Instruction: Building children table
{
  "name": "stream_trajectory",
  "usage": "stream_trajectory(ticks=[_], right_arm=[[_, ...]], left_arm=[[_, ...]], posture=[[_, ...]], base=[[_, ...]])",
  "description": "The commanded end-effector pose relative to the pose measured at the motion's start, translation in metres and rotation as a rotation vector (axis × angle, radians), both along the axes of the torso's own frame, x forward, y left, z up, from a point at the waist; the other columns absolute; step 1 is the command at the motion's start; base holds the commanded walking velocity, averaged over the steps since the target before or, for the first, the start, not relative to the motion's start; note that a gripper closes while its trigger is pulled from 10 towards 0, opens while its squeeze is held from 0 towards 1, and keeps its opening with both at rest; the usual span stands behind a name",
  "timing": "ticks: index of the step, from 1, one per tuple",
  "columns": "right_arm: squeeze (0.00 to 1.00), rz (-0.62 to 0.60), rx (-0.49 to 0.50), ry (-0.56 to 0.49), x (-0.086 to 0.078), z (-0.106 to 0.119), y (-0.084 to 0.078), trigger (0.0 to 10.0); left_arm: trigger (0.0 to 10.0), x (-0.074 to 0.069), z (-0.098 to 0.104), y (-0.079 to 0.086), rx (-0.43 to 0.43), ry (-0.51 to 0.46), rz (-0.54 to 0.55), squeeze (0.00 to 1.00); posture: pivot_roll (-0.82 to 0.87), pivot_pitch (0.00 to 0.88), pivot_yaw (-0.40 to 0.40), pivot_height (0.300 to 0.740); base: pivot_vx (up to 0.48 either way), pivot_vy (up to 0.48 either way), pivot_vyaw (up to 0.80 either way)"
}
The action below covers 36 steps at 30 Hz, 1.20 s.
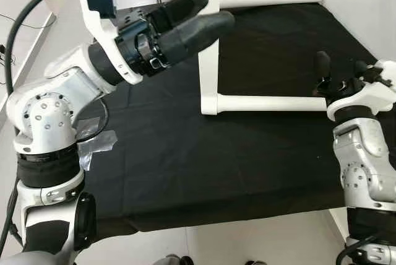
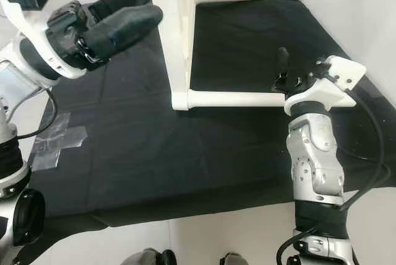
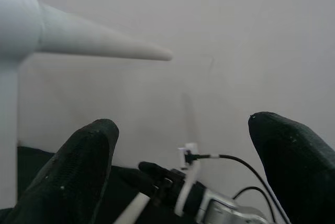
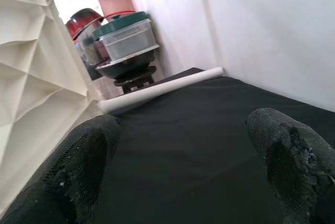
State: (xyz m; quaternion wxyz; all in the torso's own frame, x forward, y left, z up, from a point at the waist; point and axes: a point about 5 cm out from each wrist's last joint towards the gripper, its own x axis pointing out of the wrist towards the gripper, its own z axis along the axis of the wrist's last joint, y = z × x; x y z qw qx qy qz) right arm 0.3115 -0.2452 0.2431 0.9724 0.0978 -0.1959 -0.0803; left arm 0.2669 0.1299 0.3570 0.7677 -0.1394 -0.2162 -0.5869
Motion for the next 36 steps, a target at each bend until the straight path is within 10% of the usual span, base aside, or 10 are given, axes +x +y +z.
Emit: stream_trajectory(ticks=[1, 15, 23, 36], right_arm=[[0.0, -0.002, -0.01, 0.013, 0.001, -0.002, 0.002, 10.0], [0.0, -0.012, -0.092, 0.137, 0.006, -0.035, 0.009, 10.0], [0.0, 0.015, -0.141, 0.159, 0.011, -0.042, 0.014, 10.0], [0.0, 0.048, -0.179, 0.162, 0.013, -0.047, 0.024, 10.0]], left_arm=[[10.0, -0.002, -0.005, 0.003, -0.004, 0.02, -0.013, 0.0], [10.0, 0.007, -0.07, 0.021, -0.041, 0.266, 0.214, 0.0], [10.0, 0.003, -0.122, -0.002, -0.107, 0.447, 0.389, 0.0], [10.0, 0.003, -0.14, 0.003, -0.126, 0.501, 0.468, 0.0]], posture=[[-0.02, 0.146, 0.051, 0.74], [-0.01, 0.155, 0.051, 0.74], [0.01, 0.157, 0.044, 0.74], [0.01, 0.154, 0.048, 0.74]], base=[[0.0, 0.0, 0.0], [0.0, 0.0, 0.0], [0.0, -0.059, 0.0], [0.0, -0.457, 0.0]])
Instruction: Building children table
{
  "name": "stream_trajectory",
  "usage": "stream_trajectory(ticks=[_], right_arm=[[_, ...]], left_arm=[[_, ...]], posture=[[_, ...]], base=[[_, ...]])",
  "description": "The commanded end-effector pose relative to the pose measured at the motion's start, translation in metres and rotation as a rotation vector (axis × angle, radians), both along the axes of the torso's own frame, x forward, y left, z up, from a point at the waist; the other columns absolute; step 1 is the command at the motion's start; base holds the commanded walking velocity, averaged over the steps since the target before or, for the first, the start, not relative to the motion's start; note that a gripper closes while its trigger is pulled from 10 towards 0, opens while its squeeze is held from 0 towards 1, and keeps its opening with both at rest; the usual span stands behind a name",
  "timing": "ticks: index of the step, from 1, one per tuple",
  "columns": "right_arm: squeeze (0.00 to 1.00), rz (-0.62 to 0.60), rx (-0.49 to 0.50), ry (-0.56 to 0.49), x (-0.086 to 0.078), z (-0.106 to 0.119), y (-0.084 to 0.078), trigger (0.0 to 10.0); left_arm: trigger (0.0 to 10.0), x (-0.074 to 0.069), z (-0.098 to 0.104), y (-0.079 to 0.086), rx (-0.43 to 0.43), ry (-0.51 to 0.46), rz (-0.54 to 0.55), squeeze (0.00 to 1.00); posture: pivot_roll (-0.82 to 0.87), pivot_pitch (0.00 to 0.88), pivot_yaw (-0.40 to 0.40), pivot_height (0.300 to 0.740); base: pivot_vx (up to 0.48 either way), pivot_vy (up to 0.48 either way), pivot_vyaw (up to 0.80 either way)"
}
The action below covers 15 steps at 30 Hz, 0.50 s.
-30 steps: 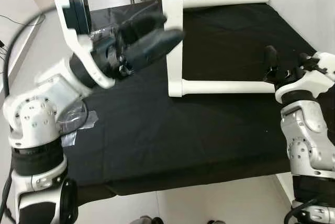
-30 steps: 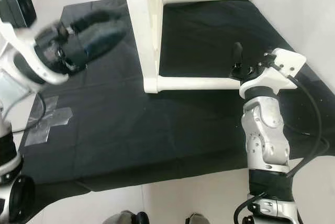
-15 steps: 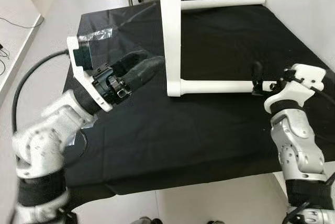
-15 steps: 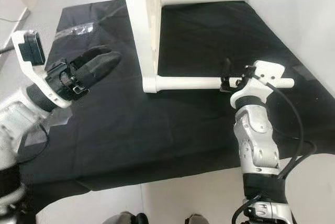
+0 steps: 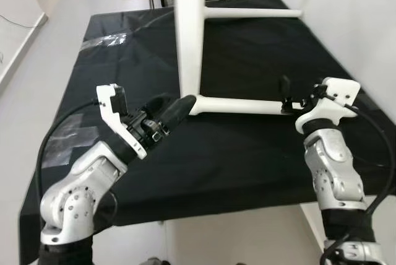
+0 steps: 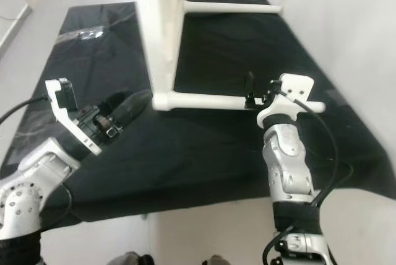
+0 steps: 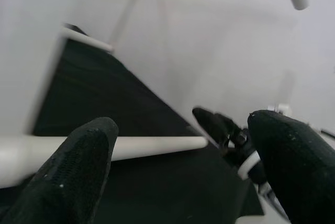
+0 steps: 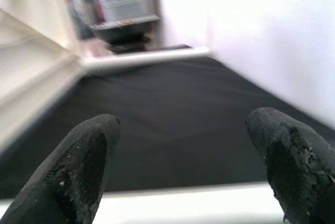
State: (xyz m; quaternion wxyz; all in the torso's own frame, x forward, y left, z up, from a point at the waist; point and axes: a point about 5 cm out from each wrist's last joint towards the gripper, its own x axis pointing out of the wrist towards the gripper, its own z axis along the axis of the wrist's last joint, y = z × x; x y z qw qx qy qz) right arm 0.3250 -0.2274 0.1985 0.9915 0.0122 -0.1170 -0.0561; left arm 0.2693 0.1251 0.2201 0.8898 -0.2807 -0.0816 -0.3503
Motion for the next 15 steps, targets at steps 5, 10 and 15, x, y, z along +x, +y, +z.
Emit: stream_trajectory(ticks=[5, 10, 15], right_arm=[[0.0, 0.026, -0.025, 0.005, 0.0, -0.007, 0.008, 10.0], [0.0, 0.047, -0.058, 0.012, 0.002, -0.008, 0.013, 10.0], [0.0, 0.069, -0.11, 0.011, 0.003, -0.008, 0.018, 10.0]], left_arm=[[10.0, 0.001, -0.011, 0.01, 0.028, 0.038, 0.098, 0.0], [10.0, 0.007, -0.021, 0.018, 0.079, 0.082, 0.224, 0.0], [10.0, 0.012, -0.032, 0.03, 0.172, 0.121, 0.363, 0.0]], posture=[[0.03, 0.15, 0.045, 0.74], [0.03, 0.15, 0.041, 0.74], [0.03, 0.148, 0.041, 0.74]], base=[[0.0, -0.358, 0.0], [0.0, 0.0, 0.0], [0.0, 0.0, 0.0]])
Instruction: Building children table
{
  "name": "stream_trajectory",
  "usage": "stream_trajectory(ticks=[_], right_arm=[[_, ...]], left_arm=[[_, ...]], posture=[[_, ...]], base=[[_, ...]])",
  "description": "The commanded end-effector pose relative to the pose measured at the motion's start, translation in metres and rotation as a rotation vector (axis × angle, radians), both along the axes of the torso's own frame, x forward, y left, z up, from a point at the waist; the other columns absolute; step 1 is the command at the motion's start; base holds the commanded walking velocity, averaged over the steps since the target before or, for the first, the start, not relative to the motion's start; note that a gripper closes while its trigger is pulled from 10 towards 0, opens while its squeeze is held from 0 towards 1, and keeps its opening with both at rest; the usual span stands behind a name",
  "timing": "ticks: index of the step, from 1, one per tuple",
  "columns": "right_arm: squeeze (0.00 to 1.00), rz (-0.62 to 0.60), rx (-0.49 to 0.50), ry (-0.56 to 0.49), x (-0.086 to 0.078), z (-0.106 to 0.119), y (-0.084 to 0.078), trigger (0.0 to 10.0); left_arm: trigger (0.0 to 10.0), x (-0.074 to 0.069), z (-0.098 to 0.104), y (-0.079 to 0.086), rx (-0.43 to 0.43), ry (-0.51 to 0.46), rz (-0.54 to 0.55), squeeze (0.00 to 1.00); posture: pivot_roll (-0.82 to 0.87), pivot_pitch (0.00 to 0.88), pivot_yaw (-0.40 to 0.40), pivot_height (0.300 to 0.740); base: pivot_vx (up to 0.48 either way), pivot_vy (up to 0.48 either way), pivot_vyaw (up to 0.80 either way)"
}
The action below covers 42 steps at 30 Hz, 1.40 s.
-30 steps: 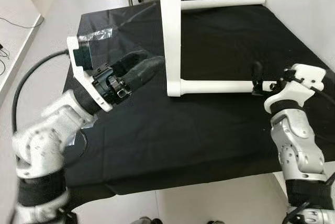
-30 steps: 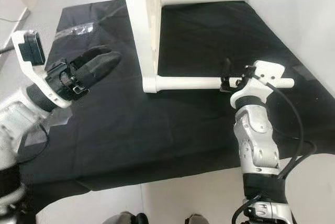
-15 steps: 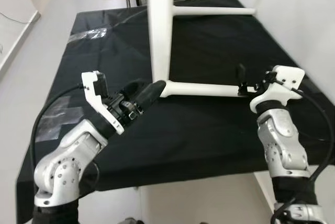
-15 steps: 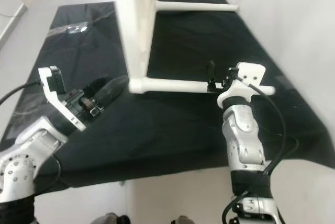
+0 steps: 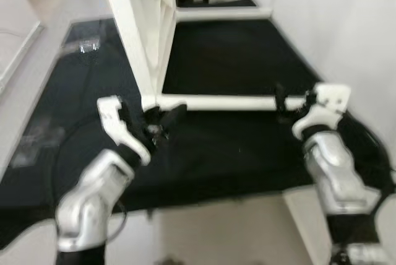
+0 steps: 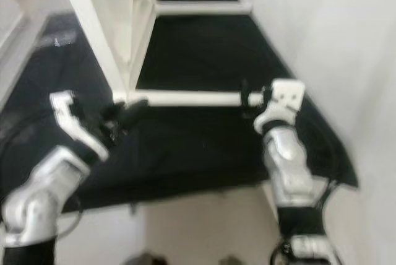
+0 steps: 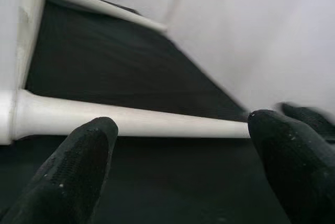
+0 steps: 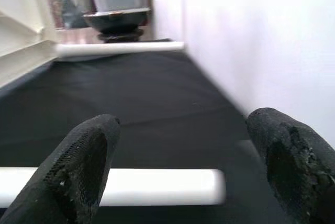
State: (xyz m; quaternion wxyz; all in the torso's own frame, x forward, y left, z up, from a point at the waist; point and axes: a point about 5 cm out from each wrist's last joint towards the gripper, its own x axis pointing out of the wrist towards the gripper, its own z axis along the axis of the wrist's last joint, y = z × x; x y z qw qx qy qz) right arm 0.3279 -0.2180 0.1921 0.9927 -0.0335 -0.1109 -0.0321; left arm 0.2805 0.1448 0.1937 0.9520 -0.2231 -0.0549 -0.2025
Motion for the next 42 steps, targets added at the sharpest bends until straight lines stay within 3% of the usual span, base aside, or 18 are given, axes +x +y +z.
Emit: stream_trajectory(ticks=[1, 2, 4, 6, 8, 12, 22, 27, 36, 40, 42], right_arm=[[0.0, 0.038, -0.035, -0.001, 0.0, -0.003, 0.01, 10.0], [0.0, 0.042, -0.072, 0.011, 0.0, -0.006, 0.014, 10.0], [0.0, 0.042, -0.081, 0.014, 0.0, -0.007, 0.014, 10.0], [0.0, 0.06, -0.085, 0.039, -0.003, -0.014, 0.02, 10.0], [0.0, 0.087, -0.095, 0.072, -0.006, -0.022, 0.029, 10.0], [0.0, 0.135, -0.053, 0.083, -0.012, -0.028, 0.038, 10.0], [0.0, 0.116, -0.052, 0.076, -0.008, -0.026, 0.036, 10.0], [0.0, 0.129, 0.002, 0.045, -0.006, -0.021, 0.04, 10.0], [0.0, 0.134, 0.026, 0.047, -0.004, -0.019, 0.046, 10.0], [0.0, 0.136, 0.028, 0.042, -0.003, -0.018, 0.045, 10.0], [0.0, 0.136, 0.029, 0.042, -0.003, -0.018, 0.045, 10.0]], left_arm=[[10.0, 0.001, -0.01, 0.013, 0.072, 0.033, 0.089, 0.0], [10.0, 0.0, -0.018, 0.016, 0.118, 0.064, 0.113, 0.0], [10.0, 0.0, -0.02, 0.016, 0.129, 0.072, 0.118, 0.0], [10.0, -0.006, -0.022, 0.008, 0.215, 0.052, 0.051, 0.0], [10.0, -0.011, -0.023, 0.0, 0.243, 0.033, -0.003, 0.0], [10.0, -0.016, -0.026, -0.008, 0.244, 0.012, -0.037, 0.0], [10.0, -0.014, -0.023, -0.013, 0.254, -0.016, -0.055, 0.0], [10.0, -0.014, -0.019, -0.015, 0.259, -0.035, -0.07, 0.0], [10.0, -0.02, -0.009, -0.032, 0.25, -0.105, -0.223, 0.0], [10.0, -0.03, -0.004, -0.044, 0.264, -0.121, -0.372, 0.0], [10.0, -0.031, -0.004, -0.046, 0.265, -0.121, -0.39, 0.0]], posture=[[0.03, 0.146, 0.042, 0.74], [0.03, 0.143, 0.039, 0.74], [0.03, 0.143, 0.039, 0.74], [0.03, 0.142, 0.032, 0.74], [0.03, 0.139, 0.031, 0.74], [0.02, 0.133, 0.035, 0.74], [0.03, 0.121, 0.038, 0.74], [0.03, 0.116, 0.039, 0.74], [0.03, 0.118, 0.038, 0.74], [0.04, 0.123, 0.035, 0.74], [0.04, 0.123, 0.035, 0.74]], base=[[0.0, 0.0, 0.0], [0.0, 0.0, 0.0], [0.0, 0.0, 0.0], [0.0, 0.0, 0.0], [0.0, 0.0, 0.0], [0.074, 0.0, 0.15], [0.356, 0.0, 0.5], [0.394, 0.0, 0.16], [0.393, 0.0, 0.0], [0.098, 0.0, 0.0], [0.0, 0.0, 0.0]])
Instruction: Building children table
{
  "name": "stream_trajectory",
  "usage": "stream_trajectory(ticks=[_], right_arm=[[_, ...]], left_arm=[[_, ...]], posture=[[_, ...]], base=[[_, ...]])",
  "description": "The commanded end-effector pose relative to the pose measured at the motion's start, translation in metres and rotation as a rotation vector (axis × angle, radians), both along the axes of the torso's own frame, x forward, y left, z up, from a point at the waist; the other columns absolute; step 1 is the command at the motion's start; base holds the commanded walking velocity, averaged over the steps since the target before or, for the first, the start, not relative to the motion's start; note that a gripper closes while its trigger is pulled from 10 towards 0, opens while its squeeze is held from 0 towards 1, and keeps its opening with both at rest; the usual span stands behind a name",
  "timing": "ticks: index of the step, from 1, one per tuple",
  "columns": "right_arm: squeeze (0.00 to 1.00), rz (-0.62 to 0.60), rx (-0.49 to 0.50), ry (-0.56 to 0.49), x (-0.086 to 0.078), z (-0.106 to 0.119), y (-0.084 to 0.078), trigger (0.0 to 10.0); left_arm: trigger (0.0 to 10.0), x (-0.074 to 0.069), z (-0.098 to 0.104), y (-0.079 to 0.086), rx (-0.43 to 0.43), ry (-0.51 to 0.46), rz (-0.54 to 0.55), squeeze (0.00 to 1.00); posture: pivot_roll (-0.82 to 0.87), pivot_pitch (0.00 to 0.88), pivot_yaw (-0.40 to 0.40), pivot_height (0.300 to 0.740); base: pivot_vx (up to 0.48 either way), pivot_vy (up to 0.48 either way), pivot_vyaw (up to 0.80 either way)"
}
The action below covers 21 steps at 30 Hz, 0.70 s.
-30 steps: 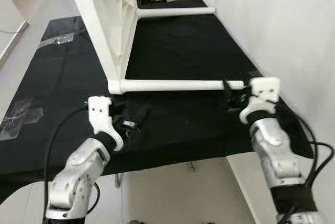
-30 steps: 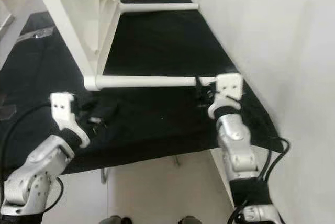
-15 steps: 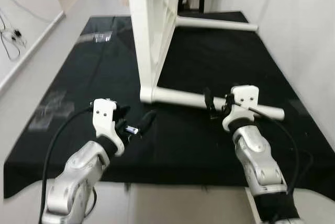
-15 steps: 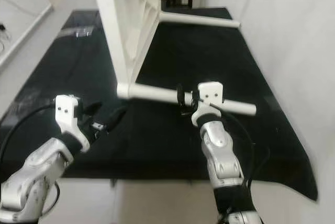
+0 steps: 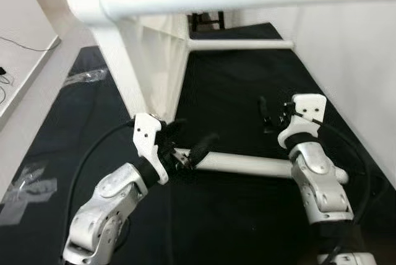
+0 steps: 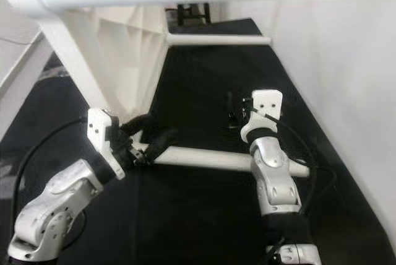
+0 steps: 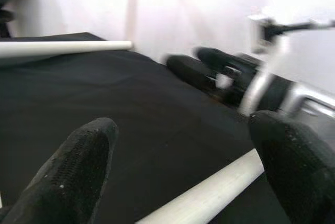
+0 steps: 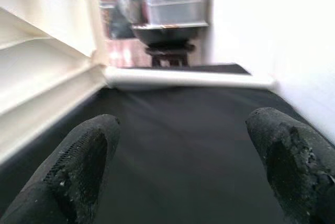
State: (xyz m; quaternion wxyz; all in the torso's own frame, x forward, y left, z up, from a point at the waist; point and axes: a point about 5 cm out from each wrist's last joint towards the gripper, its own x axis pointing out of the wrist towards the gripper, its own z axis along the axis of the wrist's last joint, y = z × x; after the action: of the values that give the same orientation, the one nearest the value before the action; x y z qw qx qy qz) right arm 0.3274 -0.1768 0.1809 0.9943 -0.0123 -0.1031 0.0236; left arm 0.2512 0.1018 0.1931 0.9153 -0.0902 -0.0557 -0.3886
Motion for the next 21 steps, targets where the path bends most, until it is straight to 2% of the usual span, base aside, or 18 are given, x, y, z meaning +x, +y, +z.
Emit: stream_trajectory(ticks=[1, 10, 11, 15, 17, 18, 21], right_arm=[[0.0, 0.02, -0.002, 0.022, -0.002, -0.007, 0.003, 10.0], [0.0, 0.014, -0.067, -0.005, -0.001, 0.003, -0.008, 10.0], [0.0, 0.012, -0.111, -0.021, -0.002, 0.009, -0.016, 10.0], [0.0, 0.012, -0.135, -0.029, -0.002, 0.011, -0.019, 10.0], [0.0, 0.029, -0.217, -0.065, -0.006, 0.023, -0.029, 10.0], [0.0, 0.029, -0.217, -0.065, -0.006, 0.023, -0.029, 10.0], [0.0, 0.066, -0.365, -0.196, -0.022, 0.064, -0.047, 10.0]], left_arm=[[10.0, -0.002, -0.005, -0.003, 0.016, 0.026, -0.025, 0.0], [10.0, 0.003, -0.022, 0.0, 0.024, 0.132, 0.092, 0.0], [0.0, -0.001, -0.031, -0.005, 0.05, 0.183, 0.095, 0.0], [0.0, -0.004, -0.034, -0.007, 0.062, 0.201, 0.097, 0.0], [0.0, -0.011, -0.045, -0.011, 0.106, 0.25, 0.105, 0.0], [0.0, -0.011, -0.045, -0.011, 0.106, 0.25, 0.105, 0.0], [0.0, -0.005, -0.048, -0.005, 0.113, 0.235, 0.173, 0.0]], posture=[[0.04, 0.125, 0.034, 0.74], [0.03, 0.129, 0.037, 0.74], [0.03, 0.129, 0.04, 0.74], [0.03, 0.129, 0.04, 0.74], [0.02, 0.132, 0.045, 0.74], [0.02, 0.132, 0.045, 0.74], [-0.01, 0.139, 0.06, 0.74]], base=[[0.0, 0.0, 0.0], [0.0, 0.0, 0.0], [0.0, 0.0, 0.0], [0.0, 0.0, 0.0], [0.0, 0.0, 0.0], [0.0, 0.0, 0.0], [0.0, 0.0, 0.0]])
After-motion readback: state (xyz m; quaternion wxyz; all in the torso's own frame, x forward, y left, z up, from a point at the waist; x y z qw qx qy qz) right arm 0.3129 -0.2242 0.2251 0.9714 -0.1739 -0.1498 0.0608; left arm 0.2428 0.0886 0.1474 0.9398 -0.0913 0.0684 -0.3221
